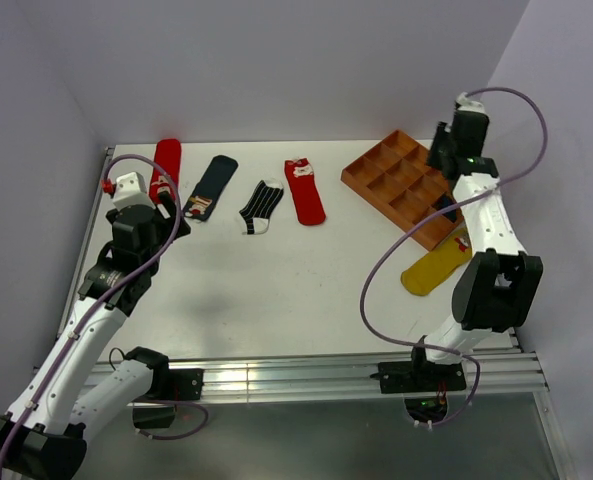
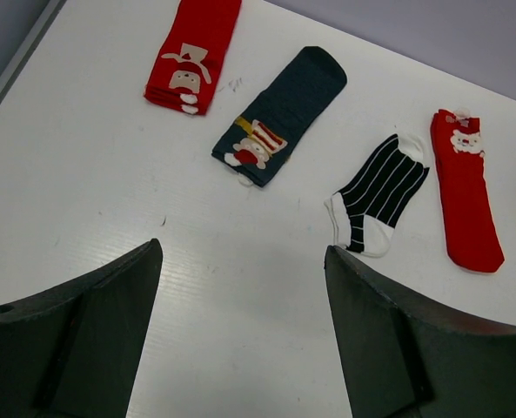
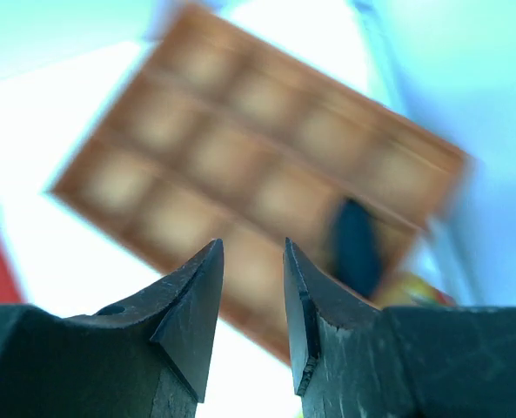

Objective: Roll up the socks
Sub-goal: Place the sock in the storage box, then move the sock to the center of the board.

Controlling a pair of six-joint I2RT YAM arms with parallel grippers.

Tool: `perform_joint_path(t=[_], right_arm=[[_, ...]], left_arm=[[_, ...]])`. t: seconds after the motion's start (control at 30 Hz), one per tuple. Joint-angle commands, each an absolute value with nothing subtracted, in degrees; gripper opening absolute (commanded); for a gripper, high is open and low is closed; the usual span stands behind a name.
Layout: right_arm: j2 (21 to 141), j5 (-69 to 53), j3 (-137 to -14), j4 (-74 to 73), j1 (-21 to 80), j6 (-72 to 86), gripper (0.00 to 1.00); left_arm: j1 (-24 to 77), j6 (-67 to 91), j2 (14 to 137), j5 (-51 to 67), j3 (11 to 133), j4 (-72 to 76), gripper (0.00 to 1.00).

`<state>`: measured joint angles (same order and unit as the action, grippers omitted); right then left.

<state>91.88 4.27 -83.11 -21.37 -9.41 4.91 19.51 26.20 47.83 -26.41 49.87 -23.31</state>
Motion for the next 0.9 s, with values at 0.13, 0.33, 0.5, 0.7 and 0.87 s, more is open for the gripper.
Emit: perform_joint_path(t=[0.13, 0.33, 0.5, 0.7, 0.87], right_arm=[[94.6, 0.3, -85.9, -20.4, 6.1, 10.5, 0.42], [104.7, -3.5, -87.6, -19.2, 14.5, 11.5, 0.41], [116.0, -4.1, -93.9, -21.6, 21.3, 10.6, 0.41], [123.2, -3.9, -98.2, -22.1, 25.3, 9.8, 0.41], [124.8, -2.4, -95.8, -23.8, 27.5, 11.2, 0.41]], left_arm=[[18.0, 28.2, 48.5, -27.8, 49.9, -22.9, 0.81], [17.2, 29.0, 49.7, -27.7, 49.7, -22.8, 0.84], [16.5, 29.4, 50.5, -27.5, 49.7, -22.8, 0.88], [15.5, 29.9, 51.5, -26.2, 49.7, -22.8, 0.89], [14.9, 29.9, 51.9, -25.3, 49.7, -22.6, 0.89]])
